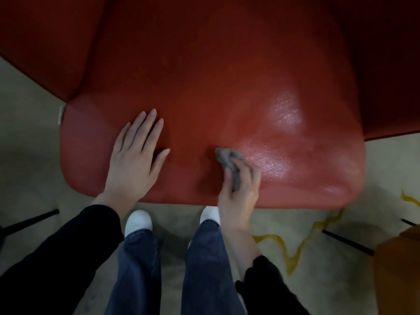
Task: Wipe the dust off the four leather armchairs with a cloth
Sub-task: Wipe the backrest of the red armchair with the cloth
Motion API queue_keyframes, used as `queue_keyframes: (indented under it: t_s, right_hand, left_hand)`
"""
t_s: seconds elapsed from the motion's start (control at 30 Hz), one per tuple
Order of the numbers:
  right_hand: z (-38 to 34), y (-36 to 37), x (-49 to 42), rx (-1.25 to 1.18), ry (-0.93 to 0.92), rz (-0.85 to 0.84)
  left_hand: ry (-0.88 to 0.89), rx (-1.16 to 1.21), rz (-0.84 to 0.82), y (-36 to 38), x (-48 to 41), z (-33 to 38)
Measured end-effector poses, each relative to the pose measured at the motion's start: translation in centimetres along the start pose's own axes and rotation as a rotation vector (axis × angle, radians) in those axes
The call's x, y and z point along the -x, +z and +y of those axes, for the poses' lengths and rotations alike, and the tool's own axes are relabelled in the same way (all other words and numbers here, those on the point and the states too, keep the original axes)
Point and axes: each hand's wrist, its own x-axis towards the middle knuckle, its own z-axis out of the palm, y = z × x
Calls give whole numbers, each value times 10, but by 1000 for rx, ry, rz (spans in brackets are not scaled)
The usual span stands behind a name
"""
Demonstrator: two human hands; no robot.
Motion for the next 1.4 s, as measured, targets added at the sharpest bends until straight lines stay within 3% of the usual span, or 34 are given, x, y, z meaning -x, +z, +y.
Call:
queue_keyframes:
  t_s: [0.1,0.23,0.37,0.57,0.83,0.93,1.03,1.1,1.2,1.4]
  right_hand:
    - [32,-34,-26,156,60,149]
    - [70,-56,-40,263,319,357]
    - [50,-21,-24,243,305,432]
    - [-20,51,13,130,153,204]
    - [-82,86,40,-15,-242,-220]
    - [-83,83,-24,29,-347,-166]
    - [-75,91,-109,137,-344,-52]
    - [-74,99,-138,189,-308,-85]
    - [-84,116,-122,202,-388,-151]
    - [-89,108,-21,120,-664,-481]
  left_hand:
    - [-25,4,14,-4,7,-10]
    - [-82,-1,39,-10,21,-33]
    - [-162,-13,58,-13,36,-55]
    - [-206,20,44,-13,44,-66]
    - [-284,53,83,-11,57,-78]
    - [-302,67,70,-10,58,-79]
    - [-311,74,61,-8,58,-79]
    - [-302,72,72,-7,58,-79]
    - [-297,76,78,-4,59,-79]
    - [-278,68,90,-1,60,-84]
